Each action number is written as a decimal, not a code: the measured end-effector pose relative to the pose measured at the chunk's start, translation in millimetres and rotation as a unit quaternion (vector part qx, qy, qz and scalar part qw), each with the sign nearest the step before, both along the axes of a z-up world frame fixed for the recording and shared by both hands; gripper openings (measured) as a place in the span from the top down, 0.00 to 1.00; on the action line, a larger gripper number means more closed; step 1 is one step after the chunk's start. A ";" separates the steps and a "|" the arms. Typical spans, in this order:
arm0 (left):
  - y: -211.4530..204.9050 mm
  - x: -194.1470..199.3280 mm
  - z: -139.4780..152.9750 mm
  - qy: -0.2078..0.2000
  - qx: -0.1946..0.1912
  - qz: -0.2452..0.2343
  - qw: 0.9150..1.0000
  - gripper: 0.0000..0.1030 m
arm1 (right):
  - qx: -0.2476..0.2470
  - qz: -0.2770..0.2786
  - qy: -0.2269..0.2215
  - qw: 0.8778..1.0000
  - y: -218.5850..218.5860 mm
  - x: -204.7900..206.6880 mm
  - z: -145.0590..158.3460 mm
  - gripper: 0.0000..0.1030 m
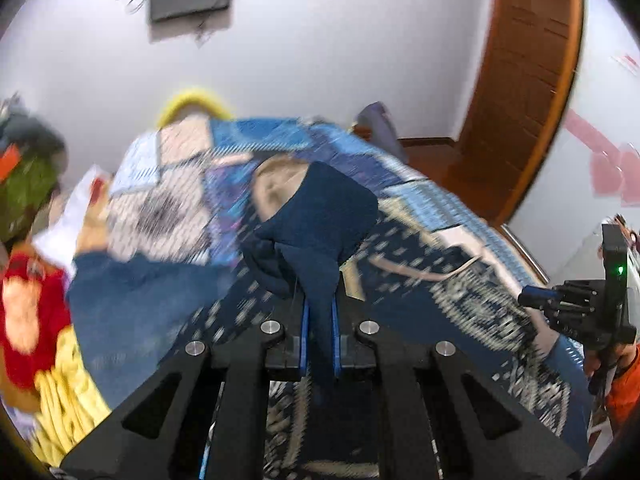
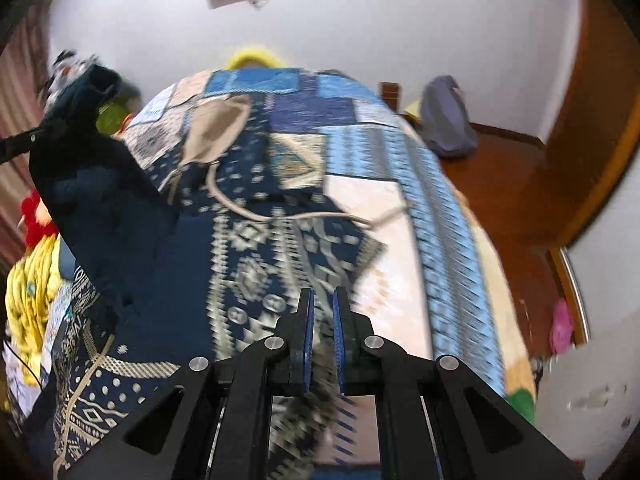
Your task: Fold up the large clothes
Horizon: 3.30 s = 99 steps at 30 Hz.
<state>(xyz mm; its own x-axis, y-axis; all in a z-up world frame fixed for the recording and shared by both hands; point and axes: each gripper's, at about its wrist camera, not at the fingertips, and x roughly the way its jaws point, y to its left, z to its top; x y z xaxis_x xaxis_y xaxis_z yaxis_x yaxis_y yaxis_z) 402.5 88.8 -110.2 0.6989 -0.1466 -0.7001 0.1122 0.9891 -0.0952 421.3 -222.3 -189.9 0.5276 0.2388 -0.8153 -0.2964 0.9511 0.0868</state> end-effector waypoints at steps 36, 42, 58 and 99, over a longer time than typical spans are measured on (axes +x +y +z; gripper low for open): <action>92.3 -77.8 -157.8 0.171 -0.053 0.097 0.979 0.75 | -0.202 -0.064 -0.022 0.977 -14.1 10.1 -58.6 0.14; 95.6 -93.7 -143.6 0.178 0.033 0.109 0.977 0.70 | -0.128 -0.066 0.006 0.989 -36.8 10.5 -46.6 0.12; 63.8 -10.1 -15.0 0.041 0.063 0.078 0.994 0.22 | -0.034 0.019 -0.096 0.995 48.5 38.6 69.7 0.12; 31.8 189.9 -67.7 0.094 -0.022 0.031 0.995 0.91 | 0.025 0.028 0.041 0.998 153.8 230.3 -29.5 0.93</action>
<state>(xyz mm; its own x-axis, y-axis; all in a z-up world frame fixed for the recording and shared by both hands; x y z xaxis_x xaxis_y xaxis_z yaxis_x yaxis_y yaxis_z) 592.4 120.6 -178.0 0.5643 -0.1407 -0.8135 0.0266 0.9880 -0.1525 651.6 -68.5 -219.4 0.4446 0.3082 -0.8410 -0.3389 0.9270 0.1605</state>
